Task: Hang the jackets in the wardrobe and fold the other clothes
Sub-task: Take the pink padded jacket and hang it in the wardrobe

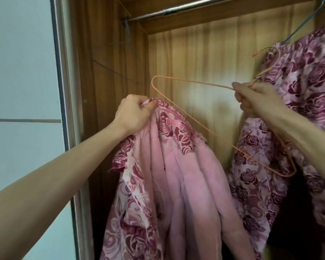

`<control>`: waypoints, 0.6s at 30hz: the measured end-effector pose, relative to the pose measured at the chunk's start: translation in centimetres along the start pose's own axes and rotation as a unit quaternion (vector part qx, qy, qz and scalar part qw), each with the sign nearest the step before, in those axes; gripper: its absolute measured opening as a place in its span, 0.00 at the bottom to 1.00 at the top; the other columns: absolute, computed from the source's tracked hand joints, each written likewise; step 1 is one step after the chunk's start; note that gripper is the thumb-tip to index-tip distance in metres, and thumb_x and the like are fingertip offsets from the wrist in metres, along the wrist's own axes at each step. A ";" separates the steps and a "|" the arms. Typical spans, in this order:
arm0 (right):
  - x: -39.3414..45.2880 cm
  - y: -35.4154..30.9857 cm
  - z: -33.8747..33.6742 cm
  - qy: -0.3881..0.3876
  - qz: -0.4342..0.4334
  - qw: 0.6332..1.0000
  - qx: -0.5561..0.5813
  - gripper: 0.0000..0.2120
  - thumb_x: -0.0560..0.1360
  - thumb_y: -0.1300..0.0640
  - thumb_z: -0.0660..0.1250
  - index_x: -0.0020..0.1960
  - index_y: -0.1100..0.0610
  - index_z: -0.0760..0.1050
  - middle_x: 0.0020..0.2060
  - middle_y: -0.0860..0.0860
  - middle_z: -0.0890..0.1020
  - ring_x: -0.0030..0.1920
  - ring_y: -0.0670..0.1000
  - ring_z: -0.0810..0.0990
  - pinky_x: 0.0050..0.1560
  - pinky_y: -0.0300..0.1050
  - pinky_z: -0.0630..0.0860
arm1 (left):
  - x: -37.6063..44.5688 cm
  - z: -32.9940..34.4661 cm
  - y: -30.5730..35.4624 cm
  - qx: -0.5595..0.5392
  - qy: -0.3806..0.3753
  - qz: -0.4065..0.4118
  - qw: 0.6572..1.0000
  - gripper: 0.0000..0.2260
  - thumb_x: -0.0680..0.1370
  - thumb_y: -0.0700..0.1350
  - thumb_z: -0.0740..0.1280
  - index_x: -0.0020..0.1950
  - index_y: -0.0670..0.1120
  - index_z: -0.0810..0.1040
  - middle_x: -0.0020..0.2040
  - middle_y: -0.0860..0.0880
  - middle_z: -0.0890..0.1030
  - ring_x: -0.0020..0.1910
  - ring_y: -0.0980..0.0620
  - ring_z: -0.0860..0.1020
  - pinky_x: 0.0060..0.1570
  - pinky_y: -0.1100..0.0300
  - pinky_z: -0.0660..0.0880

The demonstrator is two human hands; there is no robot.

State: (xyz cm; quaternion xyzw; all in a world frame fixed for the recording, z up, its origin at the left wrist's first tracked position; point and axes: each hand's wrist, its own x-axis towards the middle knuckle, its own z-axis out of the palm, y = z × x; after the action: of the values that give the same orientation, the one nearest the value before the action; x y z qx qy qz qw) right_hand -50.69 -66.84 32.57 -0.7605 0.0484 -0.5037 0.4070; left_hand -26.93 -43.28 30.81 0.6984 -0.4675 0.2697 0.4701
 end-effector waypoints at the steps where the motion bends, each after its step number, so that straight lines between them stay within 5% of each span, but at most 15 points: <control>1: -0.6 -0.1 -0.8 -0.044 0.010 0.998 0.043 0.22 0.81 0.46 0.68 0.31 0.54 0.70 0.22 0.47 0.61 0.20 0.45 0.57 0.22 0.34 0.51 | -0.1 -0.3 -0.1 0.001 -0.004 0.001 1.000 0.25 0.82 0.53 0.69 0.29 0.45 0.66 0.25 0.57 0.67 0.28 0.55 0.66 0.34 0.54 0.64; 4: -2.4 -0.7 -2.1 -0.162 0.042 0.984 0.062 0.21 0.77 0.45 0.66 0.29 0.52 0.70 0.22 0.46 0.58 0.20 0.44 0.54 0.22 0.32 0.50 | -0.2 -1.4 -0.3 -0.017 -0.036 0.015 0.999 0.25 0.81 0.55 0.70 0.32 0.38 0.73 0.29 0.48 0.73 0.31 0.53 0.68 0.35 0.53 0.67; 10: -4.7 -2.4 -0.3 -0.285 0.018 0.937 -0.200 0.23 0.79 0.44 0.67 0.31 0.57 0.73 0.24 0.55 0.62 0.25 0.49 0.58 0.23 0.36 0.57 | -0.1 -3.5 0.8 -0.006 -0.090 0.012 0.996 0.27 0.79 0.54 0.73 0.36 0.33 0.71 0.33 0.46 0.70 0.34 0.52 0.68 0.37 0.56 0.66; 16: -6.7 -4.0 5.3 -0.241 -0.061 0.928 -0.278 0.23 0.81 0.49 0.68 0.30 0.59 0.77 0.20 0.47 0.71 0.23 0.44 0.69 0.30 0.37 0.66 | -0.9 -3.7 3.0 0.006 -0.087 0.009 0.996 0.25 0.79 0.52 0.75 0.31 0.38 0.73 0.29 0.50 0.71 0.30 0.56 0.68 0.32 0.61 0.66; 18: -7.4 -3.2 8.1 -0.201 -0.072 0.938 -0.275 0.24 0.81 0.48 0.68 0.29 0.58 0.78 0.25 0.51 0.78 0.29 0.47 0.75 0.38 0.49 0.73 | -1.4 -2.8 4.0 0.030 -0.056 0.006 0.998 0.24 0.78 0.52 0.75 0.29 0.41 0.72 0.26 0.54 0.69 0.26 0.58 0.67 0.29 0.62 0.65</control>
State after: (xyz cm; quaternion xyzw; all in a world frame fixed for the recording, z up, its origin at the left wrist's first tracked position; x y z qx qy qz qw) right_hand -48.90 -56.50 28.00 -0.9294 0.0477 -0.3354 0.1461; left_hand -30.95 -40.64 32.44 0.7235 -0.4891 0.2469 0.4199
